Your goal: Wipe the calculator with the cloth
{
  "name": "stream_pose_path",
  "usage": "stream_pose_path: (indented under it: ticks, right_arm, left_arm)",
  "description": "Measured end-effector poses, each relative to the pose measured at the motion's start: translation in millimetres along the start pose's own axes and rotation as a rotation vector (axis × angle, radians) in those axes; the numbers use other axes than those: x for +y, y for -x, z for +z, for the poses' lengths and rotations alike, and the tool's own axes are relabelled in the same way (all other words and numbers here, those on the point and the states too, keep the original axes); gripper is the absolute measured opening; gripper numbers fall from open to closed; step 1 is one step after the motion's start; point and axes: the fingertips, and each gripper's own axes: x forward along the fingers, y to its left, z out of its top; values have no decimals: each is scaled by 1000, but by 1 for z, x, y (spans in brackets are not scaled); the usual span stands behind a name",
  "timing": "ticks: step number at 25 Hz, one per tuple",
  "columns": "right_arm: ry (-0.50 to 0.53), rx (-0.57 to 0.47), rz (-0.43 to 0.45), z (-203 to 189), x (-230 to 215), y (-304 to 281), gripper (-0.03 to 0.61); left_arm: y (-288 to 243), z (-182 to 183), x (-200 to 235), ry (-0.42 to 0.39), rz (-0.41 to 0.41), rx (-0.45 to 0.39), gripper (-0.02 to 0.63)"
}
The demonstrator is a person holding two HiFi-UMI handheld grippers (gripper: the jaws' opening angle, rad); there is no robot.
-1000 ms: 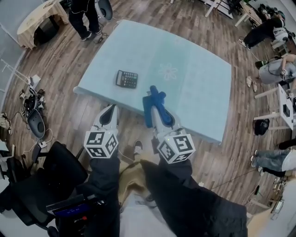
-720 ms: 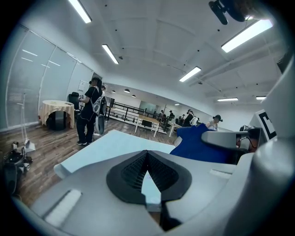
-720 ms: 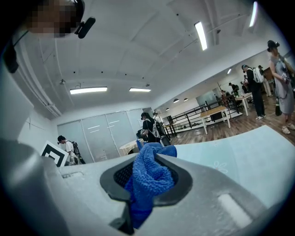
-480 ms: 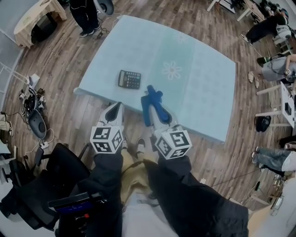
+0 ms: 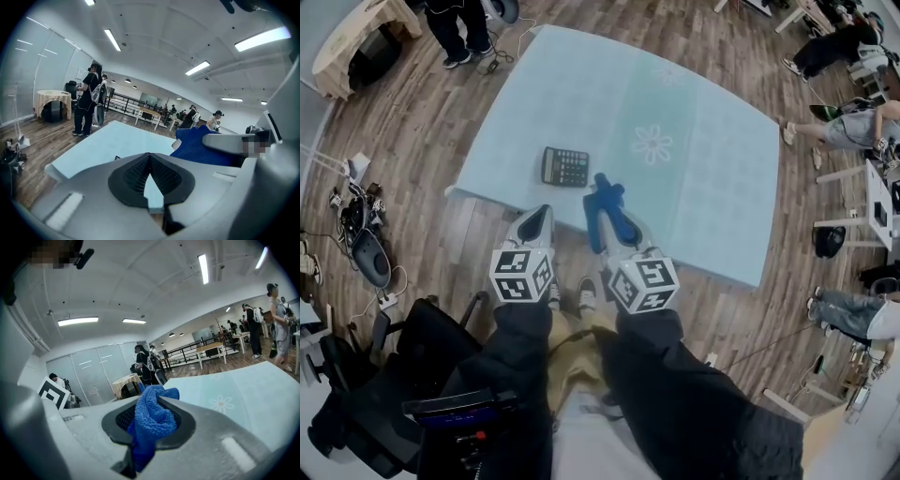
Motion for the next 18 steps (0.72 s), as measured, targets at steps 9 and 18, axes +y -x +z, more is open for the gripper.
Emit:
stream_pose_path:
  ticks: [9,18]
  right_arm:
    - [-10,79,-38,-20,-10,-47,54]
    - [-15,135,-71,-45,-33,-89,54]
  left_arm:
    - [-30,-11,32,45,-3,71,2]
    - [-60,-30,58,74,7,125,1]
